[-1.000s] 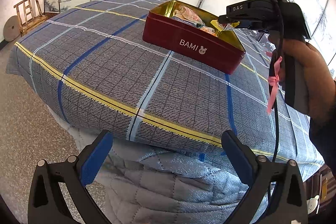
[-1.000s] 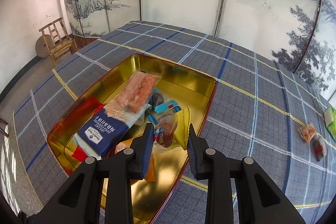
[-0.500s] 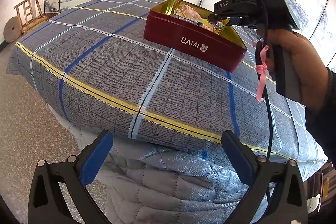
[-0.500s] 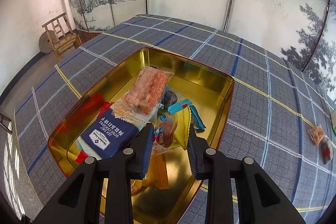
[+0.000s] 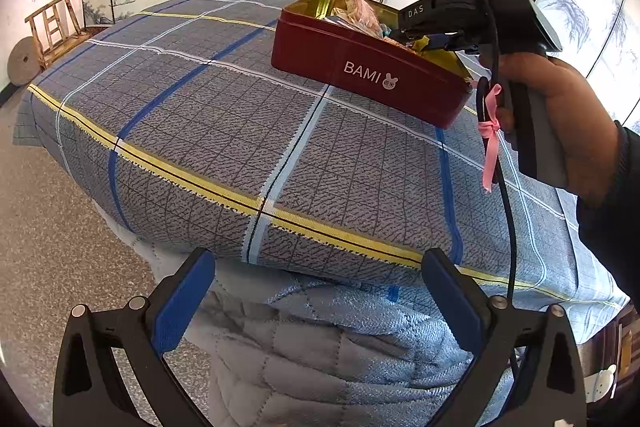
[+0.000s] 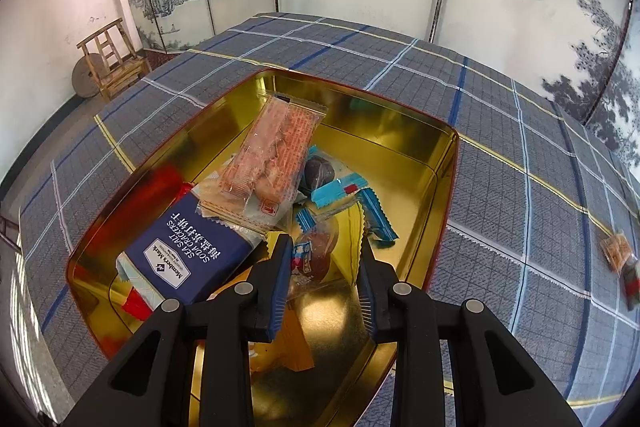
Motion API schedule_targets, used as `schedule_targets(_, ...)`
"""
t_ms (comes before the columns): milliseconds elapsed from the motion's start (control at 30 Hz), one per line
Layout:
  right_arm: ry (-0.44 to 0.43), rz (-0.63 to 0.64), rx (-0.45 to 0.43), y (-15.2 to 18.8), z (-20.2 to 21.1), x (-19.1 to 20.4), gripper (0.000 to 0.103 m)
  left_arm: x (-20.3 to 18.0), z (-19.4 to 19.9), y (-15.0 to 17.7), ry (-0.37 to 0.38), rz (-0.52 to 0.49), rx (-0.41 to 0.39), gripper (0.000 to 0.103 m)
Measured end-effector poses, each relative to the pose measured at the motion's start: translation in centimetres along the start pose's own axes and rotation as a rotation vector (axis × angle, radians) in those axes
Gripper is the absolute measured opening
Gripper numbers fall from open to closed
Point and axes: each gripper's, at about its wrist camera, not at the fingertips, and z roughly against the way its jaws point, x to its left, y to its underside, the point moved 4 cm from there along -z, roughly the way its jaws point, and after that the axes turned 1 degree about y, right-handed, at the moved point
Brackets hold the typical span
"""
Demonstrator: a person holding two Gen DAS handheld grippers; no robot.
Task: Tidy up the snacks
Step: 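Carry the yellow-wrapped snack into the tin and open the right gripper, then lower the left gripper to the orange-labelled twist packet and grasp it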
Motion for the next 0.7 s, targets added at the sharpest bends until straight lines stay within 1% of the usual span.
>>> schedule_targets(100,-0.044,-0.006,-0.001,0.1,-0.1,0.0,0.035,-0.6,0.3,0.0,-0.012,-0.012,0.003,0.102)
schedule_targets(167,-0.067,-0.016,-0.026,0.1,0.5,-0.2,0.04,-0.9,0.4,0.0,-0.019,-0.024,0.002,0.102)
schedule_targets(200,-0.077,-0.021,-0.05,0.1,1.1,-0.4,0.049,-1.2,0.5,0.0,-0.023,-0.031,0.0,0.102)
schedule_targets(233,-0.089,-0.026,-0.078,0.2,1.9,-0.7,0.061,-1.4,0.6,0.0,-0.026,-0.038,-0.001,0.102)
schedule_targets(300,-0.122,-0.026,-0.134,0.3,3.6,-1.4,0.076,-1.9,0.7,-0.1,-0.032,-0.052,-0.003,0.102)
schedule_targets(367,-0.131,-0.021,-0.206,0.6,6.0,-3.0,0.078,-2.7,1.0,-0.3,-0.037,-0.075,-0.014,0.102)
schedule_targets(400,-0.115,-0.019,-0.237,1.0,7.1,-4.1,0.08,-3.2,1.2,-0.4,-0.039,-0.091,-0.023,0.102)
schedule_targets(467,-0.049,-0.037,-0.287,2.2,9.1,-7.5,0.084,-4.4,1.7,-0.9,-0.037,-0.136,-0.05,0.102)
schedule_targets(533,0.037,-0.095,-0.307,4.1,10.5,-12.1,0.087,-6.0,2.2,-1.4,-0.023,-0.192,-0.075,0.102)
schedule_targets(633,0.165,-0.262,-0.288,8.1,11.4,-21.4,0.087,-8.8,2.3,-2.8,0.016,-0.269,-0.101,0.102)
schedule_targets(700,0.246,-0.404,-0.258,11.5,11.8,-28.2,0.087,-11.3,1.8,-4.3,0.052,-0.325,-0.103,0.102)
